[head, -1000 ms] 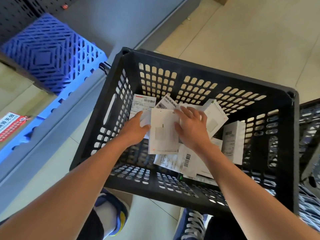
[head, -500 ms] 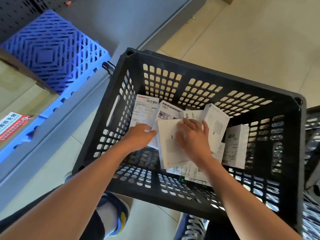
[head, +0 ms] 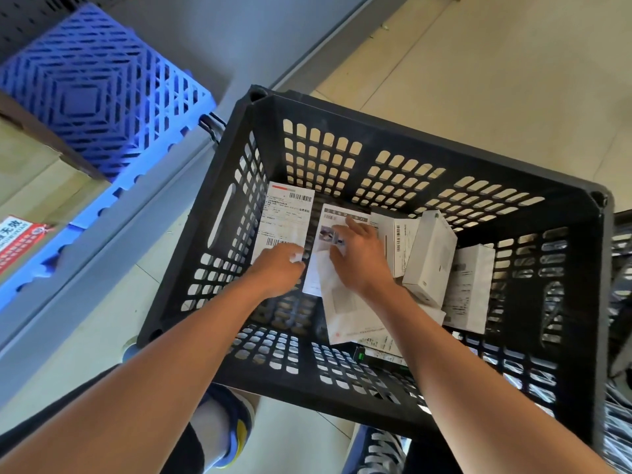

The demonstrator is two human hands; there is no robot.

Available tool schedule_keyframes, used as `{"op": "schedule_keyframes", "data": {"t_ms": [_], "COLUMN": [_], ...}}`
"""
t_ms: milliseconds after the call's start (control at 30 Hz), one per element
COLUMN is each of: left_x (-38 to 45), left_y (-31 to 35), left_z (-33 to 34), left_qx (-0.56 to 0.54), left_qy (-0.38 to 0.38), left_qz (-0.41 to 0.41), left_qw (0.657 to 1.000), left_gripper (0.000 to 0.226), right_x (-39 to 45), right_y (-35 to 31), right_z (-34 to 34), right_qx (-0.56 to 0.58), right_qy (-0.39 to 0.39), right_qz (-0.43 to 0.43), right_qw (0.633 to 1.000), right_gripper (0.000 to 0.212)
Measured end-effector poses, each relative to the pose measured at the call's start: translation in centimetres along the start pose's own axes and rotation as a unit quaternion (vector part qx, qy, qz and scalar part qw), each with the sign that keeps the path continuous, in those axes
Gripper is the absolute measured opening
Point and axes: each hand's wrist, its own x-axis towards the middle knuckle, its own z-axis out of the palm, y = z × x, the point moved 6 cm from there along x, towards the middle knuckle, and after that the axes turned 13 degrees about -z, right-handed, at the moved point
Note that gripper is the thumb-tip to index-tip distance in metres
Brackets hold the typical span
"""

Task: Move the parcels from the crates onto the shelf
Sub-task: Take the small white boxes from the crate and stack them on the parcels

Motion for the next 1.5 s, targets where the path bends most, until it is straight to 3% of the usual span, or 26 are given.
{"op": "schedule_keyframes", "data": {"t_ms": [100, 233, 333, 533, 733, 1033, 1167, 1333, 1500], "left_x": [0.5, 0.9, 1.3, 2.4, 2.9, 3.1, 3.4, 3.7, 3.4], "left_y": [0.2, 0.8, 1.0, 0.8, 1.0, 1.1, 0.6, 0.2, 0.6], "left_z": [-1.8, -2.2, -2.1, -1.5, -0.6, 0.3, 0.6, 0.7, 0.4], "left_qx": [0.015, 0.117, 0.183, 0.253, 0.287, 0.274, 0.269, 0.284, 0.269], "left_qy": [0.087, 0.137, 0.157, 0.172, 0.175, 0.171, 0.18, 0.187, 0.198], "left_qz": [0.013, 0.009, 0.003, 0.012, 0.02, 0.05, 0.046, 0.041, 0.04], "left_qw": [0.996, 0.984, 0.97, 0.952, 0.942, 0.945, 0.945, 0.939, 0.942], "left_gripper": [0.049, 0.062, 0.068, 0.074, 0.077, 0.068, 0.084, 0.099, 0.097], "right_x": [0.3, 0.1, 0.5, 1.9, 3.0, 2.7, 3.3, 3.4, 3.4], "right_y": [1.0, 1.2, 1.2, 1.2, 1.9, 2.0, 1.7, 2.3, 2.2], "right_z": [0.7, 0.8, 1.4, 2.7, 3.7, 3.4, 3.6, 3.9, 3.8], "right_qx": [0.006, 0.008, 0.02, 0.043, 0.045, 0.045, 0.016, 0.033, 0.031], "right_qy": [-0.016, 0.009, -0.017, -0.069, -0.066, -0.051, -0.053, -0.015, -0.004], "right_qz": [0.056, 0.09, 0.119, 0.175, 0.199, 0.207, 0.205, 0.211, 0.211], "right_qw": [0.998, 0.996, 0.993, 0.981, 0.977, 0.976, 0.977, 0.977, 0.977], "right_gripper": [0.046, 0.045, 0.057, 0.083, 0.103, 0.102, 0.111, 0.109, 0.107]}}
